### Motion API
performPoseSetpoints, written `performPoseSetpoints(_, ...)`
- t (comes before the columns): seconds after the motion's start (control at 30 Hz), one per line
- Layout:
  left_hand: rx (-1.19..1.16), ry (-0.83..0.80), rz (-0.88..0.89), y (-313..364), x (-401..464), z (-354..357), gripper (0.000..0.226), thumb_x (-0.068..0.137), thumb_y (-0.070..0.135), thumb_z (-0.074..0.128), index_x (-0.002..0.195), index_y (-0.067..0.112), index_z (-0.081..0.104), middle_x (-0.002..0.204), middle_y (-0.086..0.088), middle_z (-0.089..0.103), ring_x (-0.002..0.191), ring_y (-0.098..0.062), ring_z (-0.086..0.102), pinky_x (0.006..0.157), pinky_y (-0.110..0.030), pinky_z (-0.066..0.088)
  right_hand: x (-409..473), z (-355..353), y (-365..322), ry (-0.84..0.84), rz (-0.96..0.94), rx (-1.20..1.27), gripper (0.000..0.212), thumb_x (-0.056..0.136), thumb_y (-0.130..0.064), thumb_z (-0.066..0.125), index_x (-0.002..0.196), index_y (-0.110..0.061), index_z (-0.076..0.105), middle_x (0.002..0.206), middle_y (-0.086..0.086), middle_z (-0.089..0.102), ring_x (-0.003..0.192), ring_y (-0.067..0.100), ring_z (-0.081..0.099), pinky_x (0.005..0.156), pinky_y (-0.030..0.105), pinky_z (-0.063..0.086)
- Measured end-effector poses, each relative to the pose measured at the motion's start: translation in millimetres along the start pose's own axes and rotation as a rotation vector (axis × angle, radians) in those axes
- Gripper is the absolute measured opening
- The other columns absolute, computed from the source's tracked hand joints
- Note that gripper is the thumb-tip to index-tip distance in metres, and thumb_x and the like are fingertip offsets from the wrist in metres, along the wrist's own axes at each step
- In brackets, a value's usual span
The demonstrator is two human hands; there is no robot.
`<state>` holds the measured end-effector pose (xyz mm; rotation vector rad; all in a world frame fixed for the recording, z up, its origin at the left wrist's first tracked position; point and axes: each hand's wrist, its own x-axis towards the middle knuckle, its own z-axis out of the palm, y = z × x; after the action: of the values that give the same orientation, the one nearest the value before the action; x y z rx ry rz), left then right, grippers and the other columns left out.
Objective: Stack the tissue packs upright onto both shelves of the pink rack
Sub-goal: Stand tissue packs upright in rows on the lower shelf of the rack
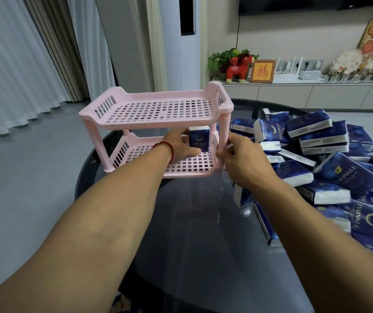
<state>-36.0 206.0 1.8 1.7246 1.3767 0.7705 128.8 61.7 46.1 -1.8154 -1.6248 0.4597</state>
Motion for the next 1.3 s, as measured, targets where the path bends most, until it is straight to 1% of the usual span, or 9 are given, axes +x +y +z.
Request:
performPoseSetpoints(0.33, 0.012, -0.024, -0.129, 16.8, -24.8, -17.5, 0.076, 0.076, 0.014, 0.088, 0.142, 0.014, 0.048, 0.136, -0.001, 0.063, 0.123, -0.024, 0.061, 0.101, -0.039, 0.050, -5.4, -19.2, -2.5, 0.007, 0.004, 0.037, 0.020, 0.100, -0.028, 0.056, 0.110, -0.016, 0.068, 0.103, 0.005, 0.072, 0.090, 0.024, 0.069, 0.081, 0.049, 0.060)
performPoseSetpoints(0.47, 0.118, 0.251, -0.172, 30.7, -63.4, -17.3, 0.047, 0.089, 0.019, 0.076, 0.131, 0.020, 0.056, 0.125, 0.001, 0.058, 0.097, -0.016, 0.065, 0.082, -0.028, 0.056, -14.7, -45.6, 1.2, 0.125, -0.090, 0.026, 0.025, 0.099, -0.011, 0.050, 0.108, -0.019, 0.072, 0.099, 0.002, 0.074, 0.086, 0.018, 0.070, 0.081, 0.039, 0.060)
performPoseSetpoints(0.57, 0.151, 0.368, -0.050, 31.3, -103.3, -15.3, 0.036, 0.087, 0.010, 0.070, 0.120, 0.021, 0.061, 0.122, -0.001, 0.061, 0.108, -0.019, 0.063, 0.095, -0.034, 0.057, -29.1, -62.4, 5.8, 0.015, -0.249, -0.180, 0.033, 0.092, -0.003, 0.057, 0.113, -0.021, 0.074, 0.108, -0.006, 0.073, 0.096, 0.011, 0.065, 0.081, 0.025, 0.054)
performPoseSetpoints(0.63, 0.206, 0.366, 0.060, 38.0, -134.9, -10.2, 0.038, 0.086, 0.006, 0.068, 0.120, 0.020, 0.063, 0.122, 0.000, 0.059, 0.114, -0.018, 0.060, 0.101, -0.035, 0.053, -39.6, -67.2, 10.3, -0.163, -0.315, -0.366, 0.038, 0.086, -0.009, 0.066, 0.117, -0.030, 0.072, 0.113, -0.008, 0.071, 0.110, 0.015, 0.060, 0.088, 0.036, 0.055)
performPoseSetpoints(0.77, 0.133, 0.259, 0.180, 55.2, -193.8, 6.5, 0.038, 0.085, 0.000, 0.068, 0.117, 0.019, 0.067, 0.116, 0.005, 0.060, 0.105, -0.009, 0.060, 0.085, -0.016, 0.052, -54.7, -51.8, 20.8, -0.225, -0.383, -0.695, 0.042, 0.086, -0.023, 0.073, 0.122, -0.042, 0.066, 0.122, -0.010, 0.064, 0.122, 0.020, 0.046, 0.086, 0.040, 0.038)
performPoseSetpoints(0.9, -0.067, 0.099, 0.125, 61.6, -214.1, 21.7, 0.040, 0.083, 0.008, 0.073, 0.117, 0.028, 0.066, 0.114, 0.010, 0.067, 0.102, -0.006, 0.066, 0.089, -0.025, 0.057, -63.9, -64.0, 7.0, -0.007, -0.308, -0.233, 0.034, 0.091, -0.019, 0.073, 0.123, -0.030, 0.070, 0.102, 0.000, 0.073, 0.099, 0.020, 0.065, 0.082, 0.041, 0.053)
performPoseSetpoints(1.1, -0.473, -0.046, 0.009, 66.7, -210.8, 32.5, 0.039, 0.086, 0.006, 0.077, 0.121, 0.018, 0.066, 0.111, -0.007, 0.076, 0.105, -0.022, 0.073, 0.093, -0.046, 0.060, -96.3, -72.4, -3.9, -0.280, -0.076, 0.354, 0.019, 0.099, -0.020, 0.064, 0.116, -0.016, 0.071, 0.097, 0.000, 0.078, 0.086, 0.015, 0.073, 0.071, 0.035, 0.061)
performPoseSetpoints(1.23, -0.486, -0.020, -0.054, 59.2, -207.3, 32.4, 0.031, 0.089, -0.002, 0.072, 0.115, 0.015, 0.067, 0.108, -0.009, 0.077, 0.101, -0.022, 0.074, 0.089, -0.045, 0.062, -86.6, -87.3, 14.9, -0.031, -0.159, -0.085, 0.020, 0.099, -0.020, 0.063, 0.117, -0.022, 0.071, 0.101, -0.005, 0.075, 0.087, 0.009, 0.070, 0.081, 0.034, 0.061)
performPoseSetpoints(1.3, -0.486, -0.034, -0.067, 54.8, -207.2, 32.1, 0.031, 0.090, -0.002, 0.072, 0.115, 0.015, 0.066, 0.110, -0.009, 0.077, 0.100, -0.021, 0.075, 0.085, -0.040, 0.062, -87.8, -96.7, 24.1, -0.173, -0.181, -0.331, 0.032, 0.095, -0.025, 0.069, 0.126, -0.029, 0.067, 0.115, -0.007, 0.070, 0.102, 0.011, 0.065, 0.090, 0.034, 0.057)
